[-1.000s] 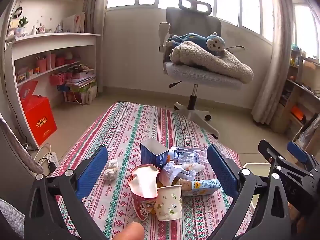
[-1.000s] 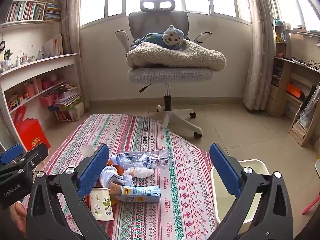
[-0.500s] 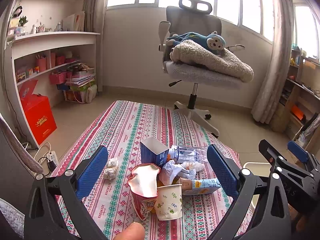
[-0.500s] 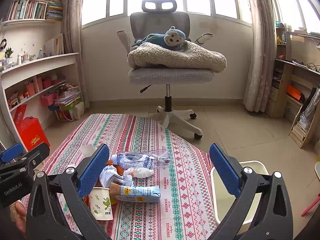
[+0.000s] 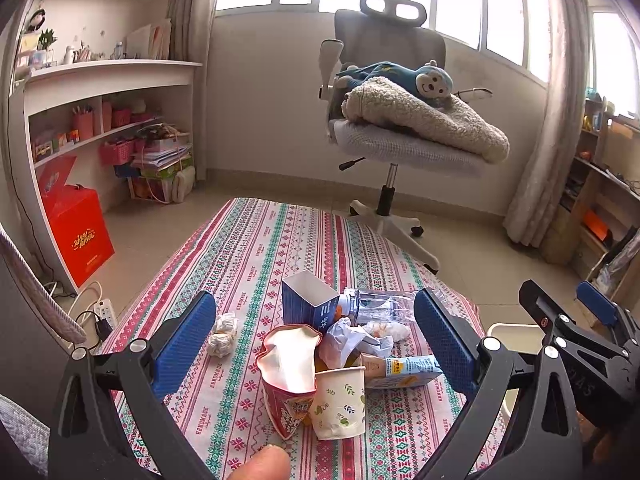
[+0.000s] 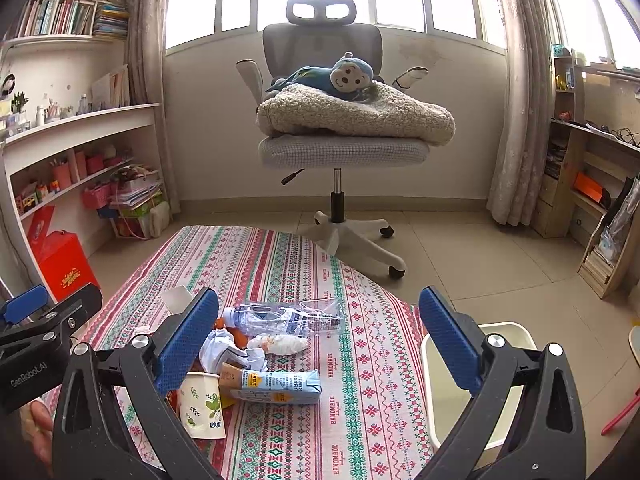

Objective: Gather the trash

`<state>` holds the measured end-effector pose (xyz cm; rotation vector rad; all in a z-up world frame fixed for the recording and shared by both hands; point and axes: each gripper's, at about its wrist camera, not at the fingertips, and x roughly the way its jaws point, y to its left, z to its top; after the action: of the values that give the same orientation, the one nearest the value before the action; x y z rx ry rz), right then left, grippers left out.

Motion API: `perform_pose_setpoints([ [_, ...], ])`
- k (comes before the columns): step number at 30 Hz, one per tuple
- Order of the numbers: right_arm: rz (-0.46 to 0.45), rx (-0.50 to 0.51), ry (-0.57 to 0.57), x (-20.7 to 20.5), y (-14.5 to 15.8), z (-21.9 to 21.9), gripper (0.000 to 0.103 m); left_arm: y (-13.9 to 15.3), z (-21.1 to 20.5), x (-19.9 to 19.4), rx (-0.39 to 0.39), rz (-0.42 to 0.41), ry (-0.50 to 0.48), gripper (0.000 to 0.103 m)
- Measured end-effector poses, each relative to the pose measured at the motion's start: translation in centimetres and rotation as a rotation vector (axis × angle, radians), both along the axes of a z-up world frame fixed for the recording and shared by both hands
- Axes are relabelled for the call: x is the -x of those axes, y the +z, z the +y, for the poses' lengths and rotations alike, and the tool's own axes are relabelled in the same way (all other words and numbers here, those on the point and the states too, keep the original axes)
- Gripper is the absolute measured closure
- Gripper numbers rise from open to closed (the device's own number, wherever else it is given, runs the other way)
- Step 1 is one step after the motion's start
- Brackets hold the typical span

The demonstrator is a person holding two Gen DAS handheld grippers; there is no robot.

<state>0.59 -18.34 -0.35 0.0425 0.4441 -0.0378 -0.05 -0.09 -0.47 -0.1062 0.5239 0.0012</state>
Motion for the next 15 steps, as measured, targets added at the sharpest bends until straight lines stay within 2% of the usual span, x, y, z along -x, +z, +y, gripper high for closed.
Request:
perform_pose_setpoints([
  [15,0.000,0.004,0.000,0.00,-0.12,0.10,0.007,-0.44,0.31,-0.01,0.006,0.006,0.004,0.007],
])
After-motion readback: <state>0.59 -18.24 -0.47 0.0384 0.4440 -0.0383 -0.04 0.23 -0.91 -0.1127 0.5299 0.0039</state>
